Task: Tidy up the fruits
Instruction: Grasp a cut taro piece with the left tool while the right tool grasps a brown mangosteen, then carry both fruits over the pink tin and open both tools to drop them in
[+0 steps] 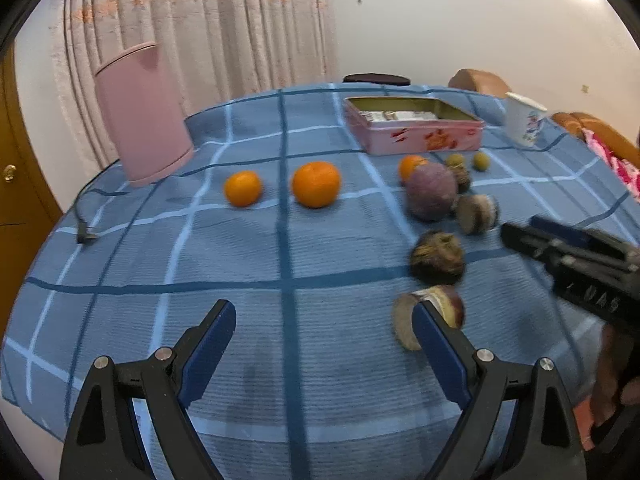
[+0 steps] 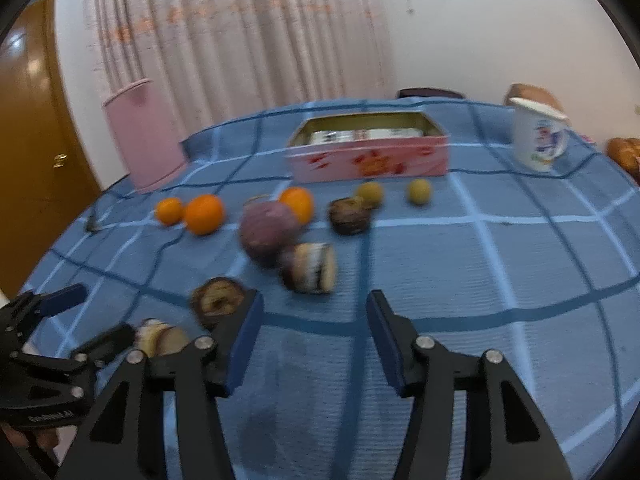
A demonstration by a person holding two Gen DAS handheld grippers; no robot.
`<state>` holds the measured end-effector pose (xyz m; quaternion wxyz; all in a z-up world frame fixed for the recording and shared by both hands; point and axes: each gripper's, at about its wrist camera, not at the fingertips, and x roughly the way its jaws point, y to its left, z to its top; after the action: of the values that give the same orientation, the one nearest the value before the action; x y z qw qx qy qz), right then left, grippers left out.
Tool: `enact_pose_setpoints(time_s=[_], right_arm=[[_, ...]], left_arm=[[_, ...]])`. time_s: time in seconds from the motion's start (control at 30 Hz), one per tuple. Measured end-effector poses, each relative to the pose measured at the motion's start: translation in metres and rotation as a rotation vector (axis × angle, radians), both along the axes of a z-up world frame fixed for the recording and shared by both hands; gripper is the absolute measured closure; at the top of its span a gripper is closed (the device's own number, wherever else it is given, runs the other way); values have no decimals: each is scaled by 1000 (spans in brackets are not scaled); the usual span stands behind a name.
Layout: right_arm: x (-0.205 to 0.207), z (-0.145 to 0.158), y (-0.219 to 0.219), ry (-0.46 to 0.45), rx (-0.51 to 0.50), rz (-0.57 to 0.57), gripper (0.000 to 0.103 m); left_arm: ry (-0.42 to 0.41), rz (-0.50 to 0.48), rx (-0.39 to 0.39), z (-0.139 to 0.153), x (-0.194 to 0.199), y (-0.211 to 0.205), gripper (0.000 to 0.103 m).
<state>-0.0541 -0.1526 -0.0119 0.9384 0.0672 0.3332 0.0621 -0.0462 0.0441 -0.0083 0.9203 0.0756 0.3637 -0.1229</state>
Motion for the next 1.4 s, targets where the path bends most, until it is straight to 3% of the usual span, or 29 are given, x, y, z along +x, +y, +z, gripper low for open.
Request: enact_pose_setpoints(time_s=[0.17, 0.33, 0.47, 0.53, 0.6, 0.73, 0.77, 1.07, 1.23, 1.3, 1.4], right_arm=[[-2, 1, 4, -5, 26, 51, 49], [-3, 5, 0, -11, 33, 49, 49], [-2, 4, -7, 4, 59, 40, 49], [0, 2, -8, 18, 76, 51, 49], [2, 2, -7, 28, 94, 72, 49], [8, 0, 2, 54, 126, 141, 49], [11, -1, 6, 67, 135, 162, 49], [34, -14, 31, 162, 166, 262, 49], [39, -15, 47, 147, 64, 262, 49], [41, -16, 51, 143, 15, 255, 54], [41, -15, 50, 144, 4, 263, 56]], left_arm=[[-9, -71, -26, 8, -4, -14, 12], [65, -141, -88, -5, 0, -30, 12], [84, -128, -55, -21, 9, -43, 13], [100, -130, -46, -27, 11, -45, 32], [79, -124, -20, -28, 10, -45, 38], [70, -123, -49, -26, 13, -36, 64], [67, -121, -54, -25, 13, -32, 67], [38, -19, -68, -14, 19, 4, 67], [24, 0, -63, -8, 25, 9, 67], [14, -2, -62, -5, 27, 6, 67], [6, -6, -64, -3, 32, 3, 67]])
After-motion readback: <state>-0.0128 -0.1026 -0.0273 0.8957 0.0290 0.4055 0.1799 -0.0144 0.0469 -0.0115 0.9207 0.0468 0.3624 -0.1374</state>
